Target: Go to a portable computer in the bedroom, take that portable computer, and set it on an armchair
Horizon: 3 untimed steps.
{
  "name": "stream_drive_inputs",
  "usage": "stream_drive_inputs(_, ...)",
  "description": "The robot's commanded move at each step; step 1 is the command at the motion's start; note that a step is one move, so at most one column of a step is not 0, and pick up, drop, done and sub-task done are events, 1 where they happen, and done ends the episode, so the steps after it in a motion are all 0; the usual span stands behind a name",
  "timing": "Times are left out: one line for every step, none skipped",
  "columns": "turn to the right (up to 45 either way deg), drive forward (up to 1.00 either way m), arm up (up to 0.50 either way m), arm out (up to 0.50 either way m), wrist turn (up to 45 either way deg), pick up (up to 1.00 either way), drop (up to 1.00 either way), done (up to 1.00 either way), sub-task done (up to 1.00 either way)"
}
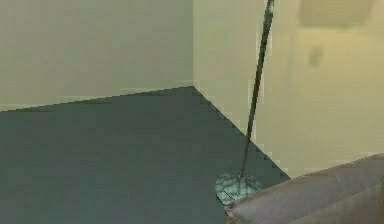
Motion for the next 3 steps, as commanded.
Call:
stream_drive_inputs(0.0, 0.0, 0.0, -0.3, 0.0, 0.0, 0.0, 0.0, 0.0)
stream_drive_inputs(-6.0, 0.0, 0.0, 0.0, 0.0, 0.0, 0.0, 0.0, 0.0)
stream_drive_inputs(45.0, 0.0, 0.0, 0.0, 0.0, 0.0, 0.0, 0.0, 0.0)
